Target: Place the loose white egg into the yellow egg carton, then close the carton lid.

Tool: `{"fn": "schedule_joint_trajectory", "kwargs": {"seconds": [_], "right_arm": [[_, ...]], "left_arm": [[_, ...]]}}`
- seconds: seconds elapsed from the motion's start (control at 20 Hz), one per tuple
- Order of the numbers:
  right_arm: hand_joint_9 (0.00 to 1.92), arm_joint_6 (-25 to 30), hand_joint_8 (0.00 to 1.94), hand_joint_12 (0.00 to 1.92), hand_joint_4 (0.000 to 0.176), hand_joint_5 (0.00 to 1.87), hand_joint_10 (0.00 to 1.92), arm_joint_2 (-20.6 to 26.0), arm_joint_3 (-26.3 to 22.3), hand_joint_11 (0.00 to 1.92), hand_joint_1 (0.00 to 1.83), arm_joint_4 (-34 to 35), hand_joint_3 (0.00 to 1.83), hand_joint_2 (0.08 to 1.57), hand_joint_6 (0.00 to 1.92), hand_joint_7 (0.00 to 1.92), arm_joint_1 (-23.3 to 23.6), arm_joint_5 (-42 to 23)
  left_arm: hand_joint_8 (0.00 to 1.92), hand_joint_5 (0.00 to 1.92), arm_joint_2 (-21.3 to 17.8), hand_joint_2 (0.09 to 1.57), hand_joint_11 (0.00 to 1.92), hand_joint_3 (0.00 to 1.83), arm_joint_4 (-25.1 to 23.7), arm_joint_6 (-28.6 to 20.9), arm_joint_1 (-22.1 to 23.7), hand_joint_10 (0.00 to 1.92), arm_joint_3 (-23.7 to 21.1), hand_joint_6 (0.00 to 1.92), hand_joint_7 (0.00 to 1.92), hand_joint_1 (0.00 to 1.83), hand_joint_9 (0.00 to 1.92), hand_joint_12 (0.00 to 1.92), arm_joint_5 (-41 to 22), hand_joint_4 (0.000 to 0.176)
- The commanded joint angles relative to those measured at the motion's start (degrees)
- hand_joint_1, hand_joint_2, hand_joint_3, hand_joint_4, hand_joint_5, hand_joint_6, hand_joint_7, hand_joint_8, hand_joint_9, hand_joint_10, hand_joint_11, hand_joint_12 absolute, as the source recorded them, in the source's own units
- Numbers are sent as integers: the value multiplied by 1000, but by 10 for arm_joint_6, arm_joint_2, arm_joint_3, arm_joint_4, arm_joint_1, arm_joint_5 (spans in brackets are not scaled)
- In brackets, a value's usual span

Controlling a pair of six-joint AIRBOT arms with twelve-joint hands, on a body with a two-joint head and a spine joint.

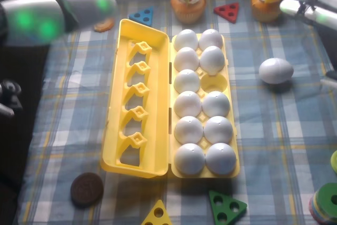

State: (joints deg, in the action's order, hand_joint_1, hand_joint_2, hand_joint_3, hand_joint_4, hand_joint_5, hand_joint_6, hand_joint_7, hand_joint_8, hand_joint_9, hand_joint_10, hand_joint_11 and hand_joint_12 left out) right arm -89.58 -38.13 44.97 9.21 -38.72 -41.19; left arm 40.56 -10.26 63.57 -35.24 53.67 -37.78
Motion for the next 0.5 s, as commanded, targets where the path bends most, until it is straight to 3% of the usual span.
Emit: {"fn": "schedule_joint_trajectory", "kwargs": {"seconds": [0.0,0.05,0.15,0.2,0.3,0.35,0.45], "right_arm": [[0,-20,89,1695,0,0,715,2,0,0,711,0,51,1213,251,183,14,-37],[0,-33,89,1695,0,0,715,1,0,0,711,0,51,1213,251,183,21,-26],[0,-56,52,1594,0,0,531,-2,0,0,696,0,24,1218,62,149,33,-2],[0,-62,28,1484,0,0,403,-5,1,0,713,0,17,1227,19,119,36,3],[0,-65,20,1286,0,1,319,-15,9,0,769,0,4,1215,2,141,45,20],[0,-65,4,1017,0,0,155,-26,20,0,774,0,2,1214,0,82,55,37],[10,-65,3,1002,0,0,135,-50,41,0,721,0,5,1226,0,64,74,66]], "left_arm": [[11,229,-6,1367,0,1,9,16,11,309,-5,29,322,455,175,1182,-32,0],[11,229,-9,1367,0,1,7,30,16,309,-11,29,322,455,175,1182,-22,0],[1,207,-14,1348,0,0,-7,36,24,213,-18,2,274,422,170,1066,-3,17],[1,205,-16,1321,0,0,-17,36,30,199,-19,1,272,478,187,1145,13,26],[5,240,-17,1269,0,0,-36,36,43,187,-22,9,290,579,221,1320,34,8],[0,207,-18,1279,0,0,-51,36,51,160,-25,1,244,527,188,1284,50,26],[1,186,-18,1309,0,6,-76,36,72,140,-28,0,225,436,169,1310,78,31]]}}
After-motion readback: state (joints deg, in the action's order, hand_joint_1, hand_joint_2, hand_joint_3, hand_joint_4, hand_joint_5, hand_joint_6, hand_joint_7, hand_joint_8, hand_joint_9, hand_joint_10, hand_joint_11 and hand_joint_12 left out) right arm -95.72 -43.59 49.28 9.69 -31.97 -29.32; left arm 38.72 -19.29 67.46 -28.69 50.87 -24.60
